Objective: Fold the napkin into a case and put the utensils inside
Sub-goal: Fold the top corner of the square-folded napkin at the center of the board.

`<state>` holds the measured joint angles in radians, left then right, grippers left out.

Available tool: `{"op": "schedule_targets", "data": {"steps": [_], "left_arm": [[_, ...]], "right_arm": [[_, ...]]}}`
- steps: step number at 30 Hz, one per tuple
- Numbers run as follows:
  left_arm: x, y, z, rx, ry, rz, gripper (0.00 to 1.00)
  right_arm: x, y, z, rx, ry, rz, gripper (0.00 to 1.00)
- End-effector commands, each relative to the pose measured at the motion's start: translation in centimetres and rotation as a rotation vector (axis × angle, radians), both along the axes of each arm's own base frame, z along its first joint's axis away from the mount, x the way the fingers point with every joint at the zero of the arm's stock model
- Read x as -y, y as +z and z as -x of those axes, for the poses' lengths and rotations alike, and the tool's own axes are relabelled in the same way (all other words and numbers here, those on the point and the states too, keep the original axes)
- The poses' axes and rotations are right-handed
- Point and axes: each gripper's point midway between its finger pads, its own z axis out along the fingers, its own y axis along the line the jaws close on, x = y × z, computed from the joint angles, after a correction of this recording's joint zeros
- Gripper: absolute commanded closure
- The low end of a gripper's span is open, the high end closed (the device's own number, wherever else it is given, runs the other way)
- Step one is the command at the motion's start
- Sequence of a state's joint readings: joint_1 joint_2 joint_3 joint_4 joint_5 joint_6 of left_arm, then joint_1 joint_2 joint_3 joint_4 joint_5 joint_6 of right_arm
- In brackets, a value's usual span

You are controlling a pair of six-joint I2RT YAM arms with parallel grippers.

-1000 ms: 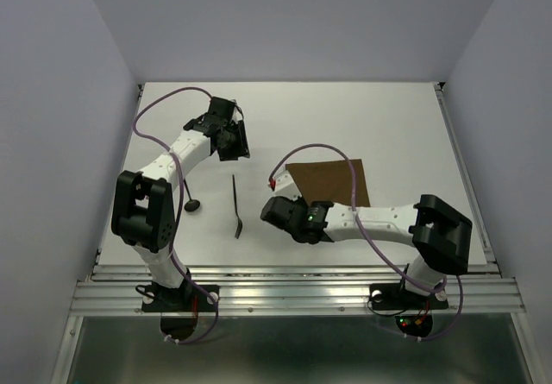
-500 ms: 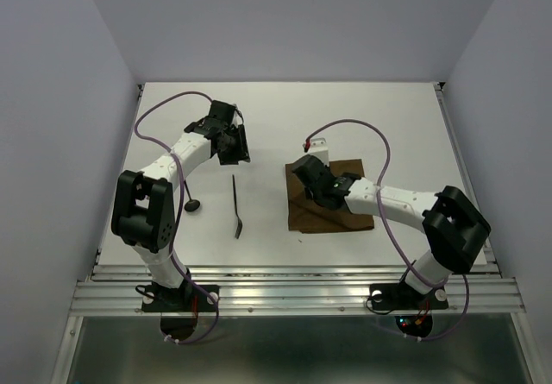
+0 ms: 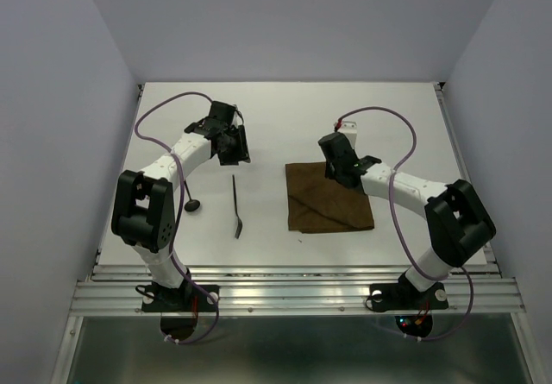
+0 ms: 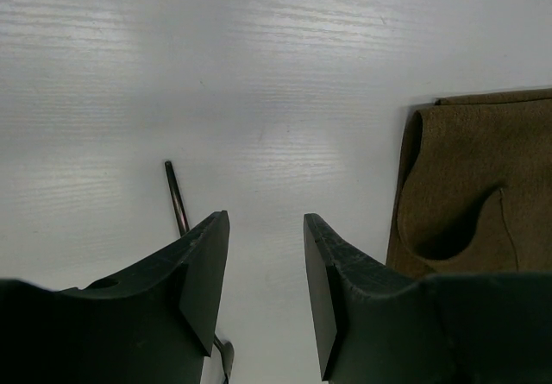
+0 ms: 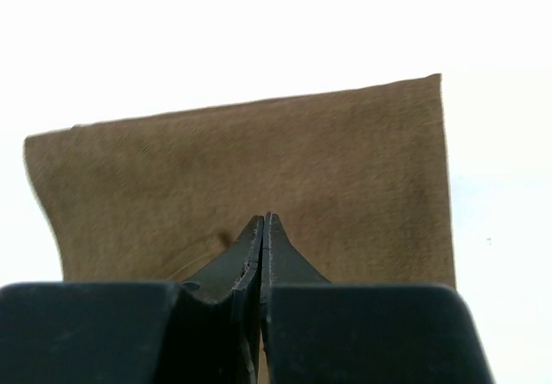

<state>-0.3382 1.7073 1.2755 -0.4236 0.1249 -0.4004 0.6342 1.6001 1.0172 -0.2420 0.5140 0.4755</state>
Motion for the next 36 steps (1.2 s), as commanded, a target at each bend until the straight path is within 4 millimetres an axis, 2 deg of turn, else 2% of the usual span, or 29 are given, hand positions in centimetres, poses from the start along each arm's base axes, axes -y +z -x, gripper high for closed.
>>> {"op": "schedule_targets", "data": {"steps": [1, 4, 7, 11, 13, 14, 15, 20, 25, 32, 36], "left_arm": [[0.0, 0.8, 0.1, 0.025, -0.016, 0.006, 0.49], [-0.1, 0.8, 0.1, 0.025, -0.019, 0.002, 0.49], [-0.1, 1.0, 0.1, 0.03, -0.02, -0.001, 0.49], [-0.1, 0.7, 0.0, 0.023, -0.021, 0.0, 0.49], [0.1, 0.8, 0.0, 0.02, -0.024, 0.007, 0.49], [0.2, 0.7, 0.1, 0.018, -0.026, 0.008, 0.49], [0.2, 0.7, 0.1, 0.019, -0.025, 0.009, 0.49], [0.1, 0.8, 0.1, 0.019, -0.026, 0.005, 0.49], [0.0, 0.7, 0.2, 0.017, -0.024, 0.001, 0.49], [-0.1, 0.6, 0.3, 0.018, -0.021, 0.0, 0.49], [-0.1, 0.4, 0.3, 0.012, -0.021, -0.002, 0.49]], "right_arm": [[0.8, 0.1, -1.9, 0.028, -0.043, -0.035, 0.99], [1.1, 0.0, -2.4, 0.013, -0.035, -0.056, 0.99], [-1.3, 0.3, -1.7, -0.02, 0.116, -0.117, 0.98], [-2.8, 0.0, -0.9, -0.058, 0.205, -0.157, 0.78], [-3.7, -0.6, -0.1, -0.096, 0.253, -0.192, 0.63], [-3.7, -1.0, -0.1, -0.109, 0.257, -0.2, 0.63], [-3.9, -1.3, 0.1, -0.123, 0.266, -0.206, 0.56], [-4.5, -3.4, 0.9, -0.195, 0.309, -0.229, 0.48], [-5.0, -4.2, 1.1, -0.233, 0.342, -0.25, 0.48], [-4.7, -5.4, 1.2, -0.258, 0.329, -0.236, 0.54], [-4.5, -5.9, 1.4, -0.268, 0.323, -0.227, 0.54]]}}
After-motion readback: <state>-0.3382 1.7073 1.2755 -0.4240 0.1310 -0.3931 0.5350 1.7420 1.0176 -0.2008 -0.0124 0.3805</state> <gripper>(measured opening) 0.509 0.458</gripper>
